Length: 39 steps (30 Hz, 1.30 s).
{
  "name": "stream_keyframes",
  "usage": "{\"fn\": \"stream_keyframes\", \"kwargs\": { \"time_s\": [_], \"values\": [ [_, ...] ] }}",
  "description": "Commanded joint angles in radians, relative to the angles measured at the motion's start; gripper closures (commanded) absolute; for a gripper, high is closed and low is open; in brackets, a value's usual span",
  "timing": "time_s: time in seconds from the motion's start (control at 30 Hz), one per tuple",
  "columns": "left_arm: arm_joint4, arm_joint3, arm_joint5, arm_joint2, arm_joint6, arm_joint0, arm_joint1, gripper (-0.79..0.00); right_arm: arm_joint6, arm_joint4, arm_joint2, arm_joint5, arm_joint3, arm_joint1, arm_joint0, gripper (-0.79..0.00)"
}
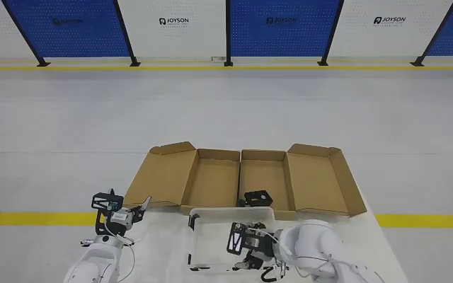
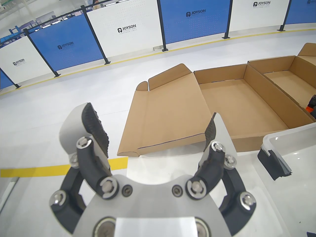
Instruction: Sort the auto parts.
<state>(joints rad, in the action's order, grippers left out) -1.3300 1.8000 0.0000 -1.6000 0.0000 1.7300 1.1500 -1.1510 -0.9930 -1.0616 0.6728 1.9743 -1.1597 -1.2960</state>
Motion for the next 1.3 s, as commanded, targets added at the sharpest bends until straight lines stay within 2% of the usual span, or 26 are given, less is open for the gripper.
{"fn": "stream_keyframes", "kwargs": {
  "time_s": [0.0, 0.23, 0.3, 0.43, 0.6, 0.77, 0.87, 1.03, 1.27],
  "values": [
    [0.0, 0.0, 0.0, 0.0, 0.0, 0.0, 0.0, -0.785, -0.039, 0.052, 0.001, -0.043, -0.025, 0.005, 0.025, -0.785],
    [0.0, 0.0, 0.0, 0.0, 0.0, 0.0, 0.0, -0.785, -0.139, 0.238, 0.098, -0.143, -0.146, 0.026, 0.171, -0.711],
    [0.0, 0.0, 0.0, 0.0, 0.0, 0.0, 0.0, -0.785, -0.156, 0.263, 0.139, -0.16, -0.182, 0.032, 0.214, -0.625],
    [0.0, 0.0, 0.0, 0.0, 0.0, 0.0, 0.0, -0.785, -0.182, 0.317, 0.195, -0.186, -0.246, 0.038, 0.281, -0.585],
    [0.0, 0.0, 0.0, 0.0, 0.0, 0.0, 0.0, -0.785, -0.197, 0.355, 0.237, -0.201, -0.316, 0.043, 0.336, -0.671],
    [0.0, 0.0, 0.0, 0.0, 0.0, 0.0, 0.0, -0.785, -0.201, 0.396, 0.246, -0.205, -0.379, 0.048, 0.376, -0.671],
    [0.0, 0.0, 0.0, 0.0, 0.0, 0.0, 0.0, -0.785, -0.204, 0.424, 0.262, -0.208, -0.417, 0.046, 0.402, -0.733],
    [0.0, 0.0, 0.0, 0.0, 0.0, 0.0, 0.0, -0.785, -0.204, 0.476, 0.309, -0.207, -0.485, 0.044, 0.461, -0.779],
    [0.0, 0.0, 0.0, 0.0, 0.0, 0.0, 0.0, -0.785, -0.209, 0.516, 0.404, -0.213, -0.573, 0.025, 0.546, -0.785]
  ]
}}
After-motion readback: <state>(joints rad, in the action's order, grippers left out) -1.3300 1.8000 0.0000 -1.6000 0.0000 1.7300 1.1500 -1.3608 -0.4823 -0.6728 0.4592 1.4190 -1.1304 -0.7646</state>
